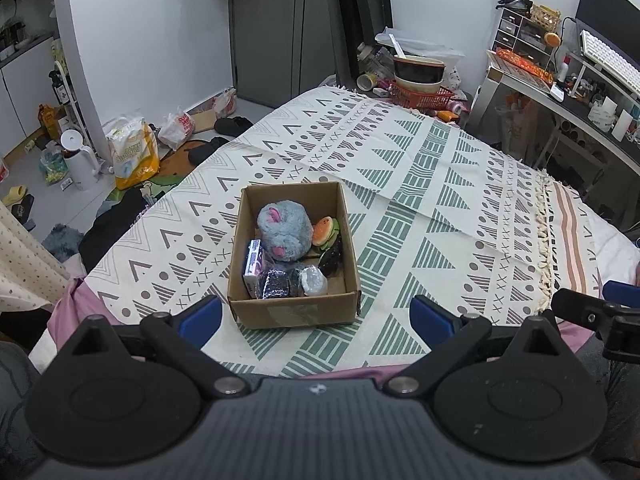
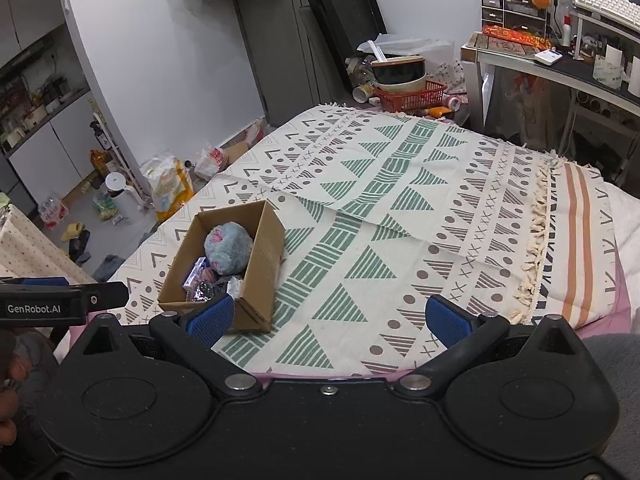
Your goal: Organize soft objects
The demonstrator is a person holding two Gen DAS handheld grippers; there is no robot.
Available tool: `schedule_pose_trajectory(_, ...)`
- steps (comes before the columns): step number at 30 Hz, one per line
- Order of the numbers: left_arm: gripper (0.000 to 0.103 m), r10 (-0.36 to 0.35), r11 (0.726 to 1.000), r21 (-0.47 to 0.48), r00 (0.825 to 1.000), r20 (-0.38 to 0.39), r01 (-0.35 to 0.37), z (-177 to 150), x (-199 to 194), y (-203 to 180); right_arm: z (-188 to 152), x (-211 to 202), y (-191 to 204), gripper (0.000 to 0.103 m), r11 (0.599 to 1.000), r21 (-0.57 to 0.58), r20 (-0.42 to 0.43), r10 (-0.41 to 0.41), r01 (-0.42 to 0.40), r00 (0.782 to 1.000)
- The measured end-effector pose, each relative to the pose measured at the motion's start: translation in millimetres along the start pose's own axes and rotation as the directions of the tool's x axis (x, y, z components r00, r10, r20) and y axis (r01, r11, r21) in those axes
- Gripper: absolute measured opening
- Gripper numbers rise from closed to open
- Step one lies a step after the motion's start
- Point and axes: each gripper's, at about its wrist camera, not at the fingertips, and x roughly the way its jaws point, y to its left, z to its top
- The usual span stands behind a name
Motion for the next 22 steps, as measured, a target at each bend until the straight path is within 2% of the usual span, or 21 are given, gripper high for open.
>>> schedule_pose_trajectory(22,0.099,-0.008,1.0,-0.006,1.0,0.004,0.008,-1.5,6.6,6.2,-4.7,7.6,5.0,0.103,1.0,-0.012,0.0,-0.012,0.012,1.0)
